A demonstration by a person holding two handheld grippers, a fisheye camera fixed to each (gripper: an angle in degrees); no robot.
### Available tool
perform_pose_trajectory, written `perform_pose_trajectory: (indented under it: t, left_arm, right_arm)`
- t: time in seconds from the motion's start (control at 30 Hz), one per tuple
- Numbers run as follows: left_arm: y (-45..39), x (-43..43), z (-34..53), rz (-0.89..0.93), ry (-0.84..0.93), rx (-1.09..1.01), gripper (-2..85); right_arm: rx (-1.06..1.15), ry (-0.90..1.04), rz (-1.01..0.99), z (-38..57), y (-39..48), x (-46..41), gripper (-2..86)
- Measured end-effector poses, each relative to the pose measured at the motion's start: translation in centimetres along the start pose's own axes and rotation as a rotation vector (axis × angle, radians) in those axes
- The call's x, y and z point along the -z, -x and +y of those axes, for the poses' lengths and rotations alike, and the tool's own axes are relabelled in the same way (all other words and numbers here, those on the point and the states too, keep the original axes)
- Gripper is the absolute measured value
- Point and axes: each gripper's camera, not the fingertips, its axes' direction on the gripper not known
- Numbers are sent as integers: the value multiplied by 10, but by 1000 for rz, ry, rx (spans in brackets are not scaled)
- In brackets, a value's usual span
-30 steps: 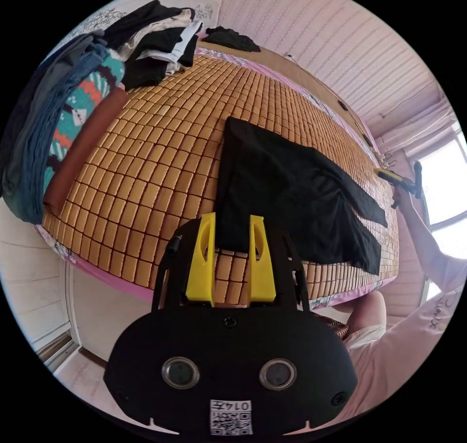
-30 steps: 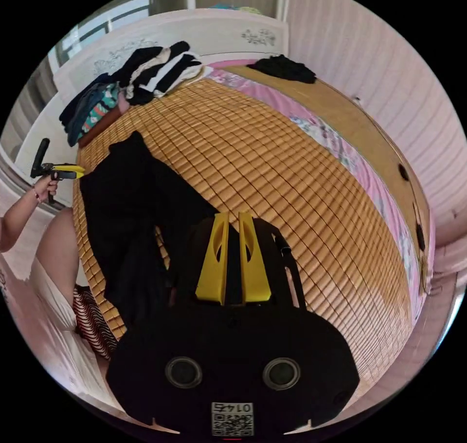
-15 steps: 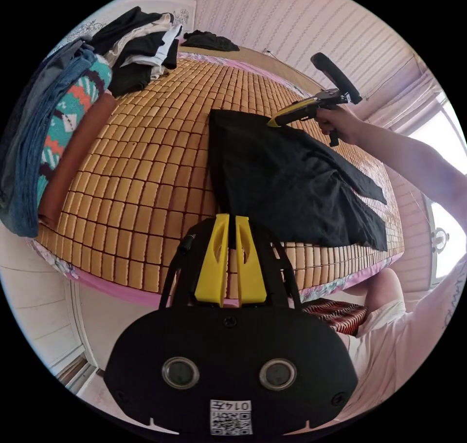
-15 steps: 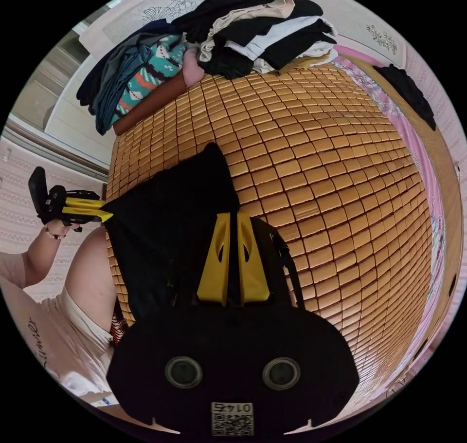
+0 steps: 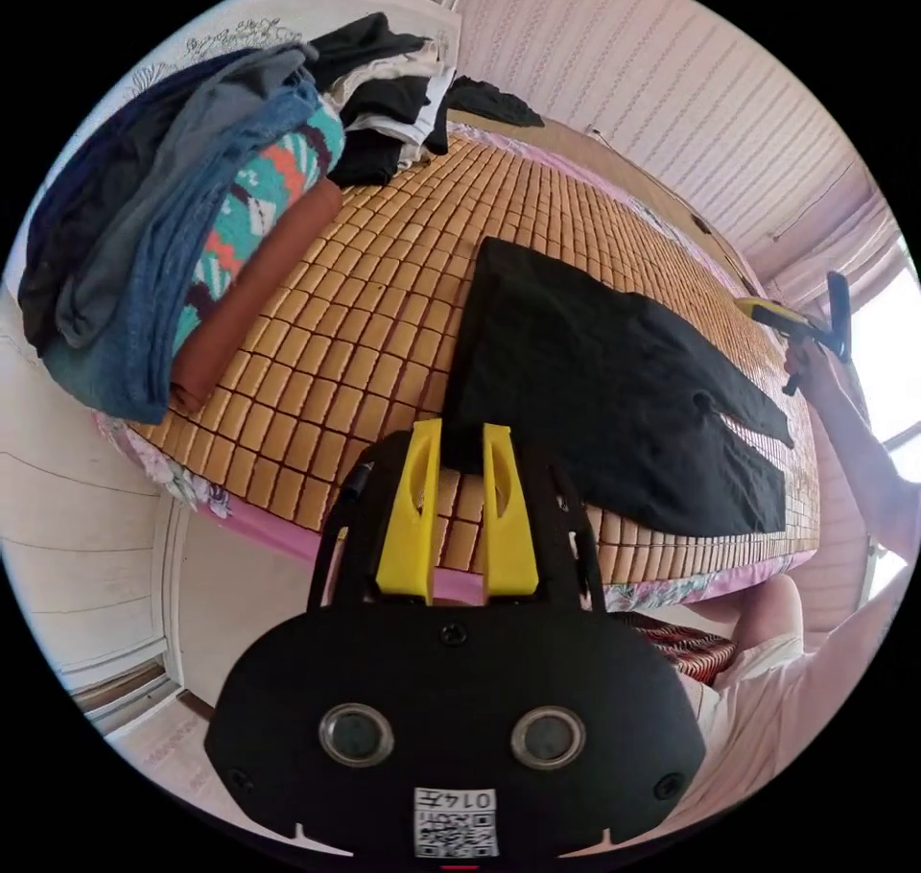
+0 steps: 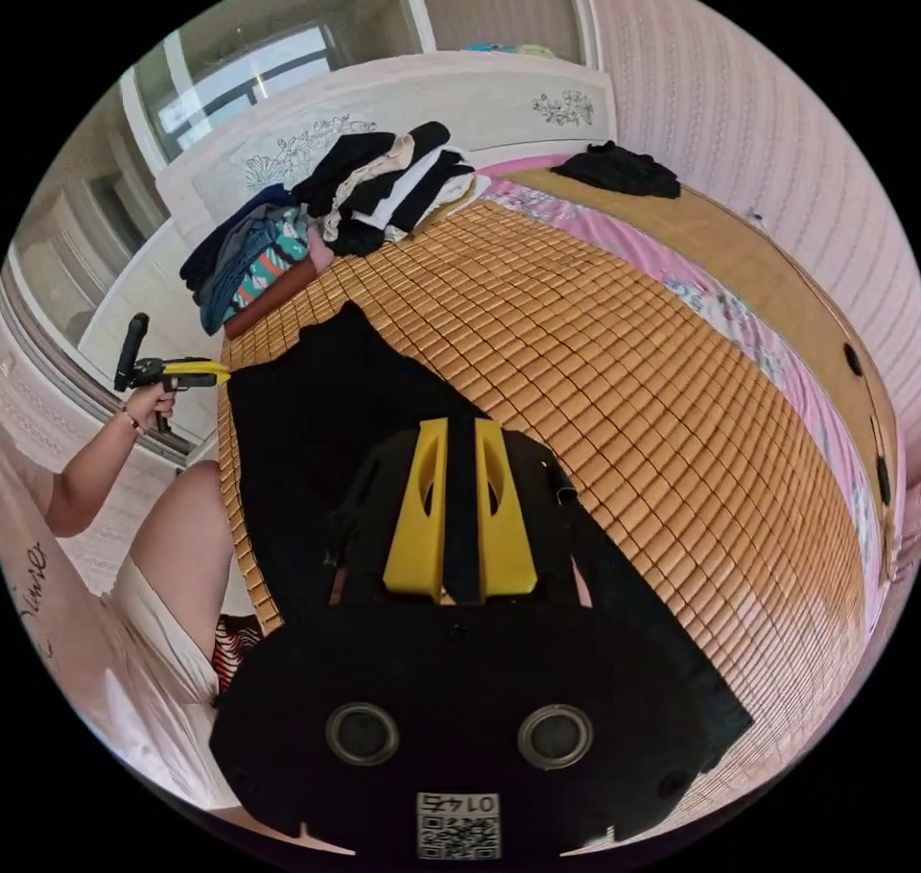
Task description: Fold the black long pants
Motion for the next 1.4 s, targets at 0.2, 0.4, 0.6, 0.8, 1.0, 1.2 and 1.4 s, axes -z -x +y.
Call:
perform_pose_trajectory:
  t: [0.2,0.4,0.6,0.8,1.0,1.2,1.4]
  left_arm:
    - [-170,6,10,403,29,-402,53]
    - [-332,-66,17,591,167,-597,58]
    - [-396,-102,27,368,225,-724,43]
    - [-411,-111,52,357,171,-790,-3]
    - [-421,-116,54,378,175,-787,-9]
    - [-430,-120,54,396,170,-791,-8]
    - [-443,-122,55,394,169,-833,-9]
  right_arm:
    - [-450,146,188,213,-53,63,59]
    - [-282,155,69,216,-24,48,28]
    - [-56,253,-22,169,5,-6,49]
    - [-35,282,-45,188,9,-10,59]
    - [-7,271,-76,212,17,7,21]
    - [-219,62,-76,284,7,110,4]
    - [-768,-266,112,429,-26,253,4]
